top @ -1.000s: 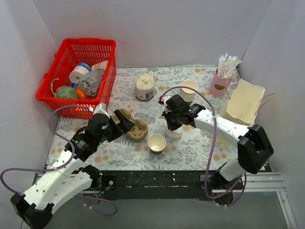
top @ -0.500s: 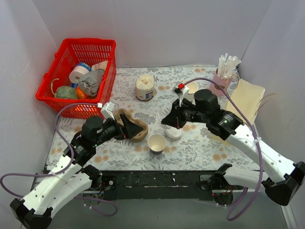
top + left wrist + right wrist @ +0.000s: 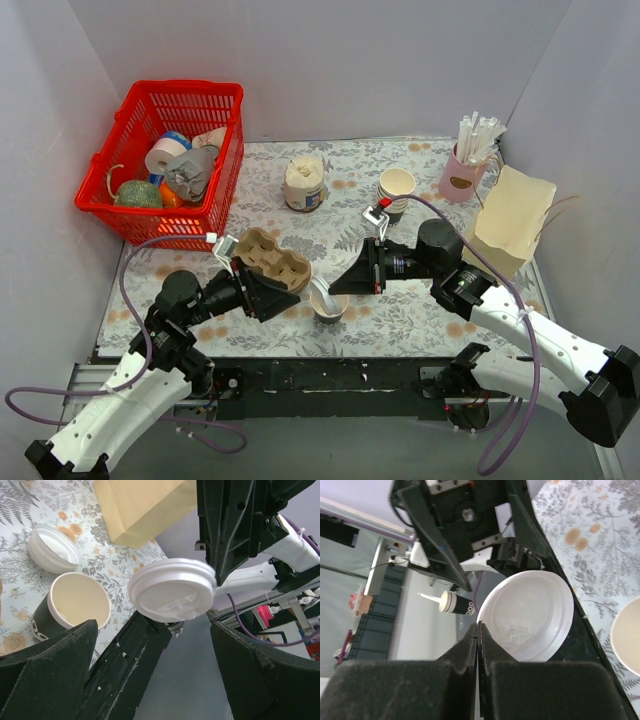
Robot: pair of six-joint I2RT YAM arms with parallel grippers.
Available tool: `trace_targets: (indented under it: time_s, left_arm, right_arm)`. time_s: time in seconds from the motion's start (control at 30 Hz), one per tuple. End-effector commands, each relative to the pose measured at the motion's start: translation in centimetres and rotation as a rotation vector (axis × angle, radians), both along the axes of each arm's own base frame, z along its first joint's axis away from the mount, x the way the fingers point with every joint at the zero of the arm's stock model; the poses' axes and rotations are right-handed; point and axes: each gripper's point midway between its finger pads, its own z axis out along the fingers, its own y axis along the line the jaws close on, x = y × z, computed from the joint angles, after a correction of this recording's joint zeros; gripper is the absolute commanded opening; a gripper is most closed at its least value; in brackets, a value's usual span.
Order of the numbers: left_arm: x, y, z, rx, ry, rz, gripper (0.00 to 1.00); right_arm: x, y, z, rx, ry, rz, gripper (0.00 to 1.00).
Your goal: Pack the takeout coffee
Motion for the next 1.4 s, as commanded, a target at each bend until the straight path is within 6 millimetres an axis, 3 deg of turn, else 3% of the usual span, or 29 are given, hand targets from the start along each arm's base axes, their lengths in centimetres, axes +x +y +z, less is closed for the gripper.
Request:
trace_targets:
  time_s: [0.0,0.33,0.77,0.9,1.1,1.13,1.2,1.37]
  left_arm:
    - [-1.5,-0.8,1.3,-0.092,-0.064,-0.105,0.98]
    - [-4.3,-0.8,6.8,-0.295,-0.262,-0.243,0.98]
    - [-3.5,-2.1,8.9,-0.344,-0.303,-0.306,0.98]
    - [-4.7,-2.1,9.9,-0.402,-0.336,-0.381,0.98]
    - [-5.0,-1.7,10.0,-0.425,-0.338,-0.373,0.75]
    - [-5.0,-1.7,10.1,-0.422,-0.345,-0.369,0.59]
    - [-5.1,-1.5,10.2,-0.424,-0.347,-0.364,0.46]
    - [-5.1,-1.3,10.7,-0.426,-0.346,-0.344,0.29]
  right_arm:
    - [-1.7,-0.5,6.1,0.226,-0.034,0.062,0.01]
    - [-3.0,-1.1,10.1,0.358,-0.009,0.125,0.01]
    - [-4.6,-0.9,12.2,0.44,-0.005,0.221,0.01]
    - [-4.8,-0.7,12.2,0.462,0.002,0.238,0.01]
    - [-4.5,-0.5,11.9,0.464,0.019,0.231,0.01]
    - [-4.4,-0.3,11.8,0.462,0.019,0.232,0.01]
    - [-4.5,-0.3,11.8,0.459,0.017,0.244,0.01]
    - [-4.2,0.0,11.2,0.441,0.028,0.241,0.01]
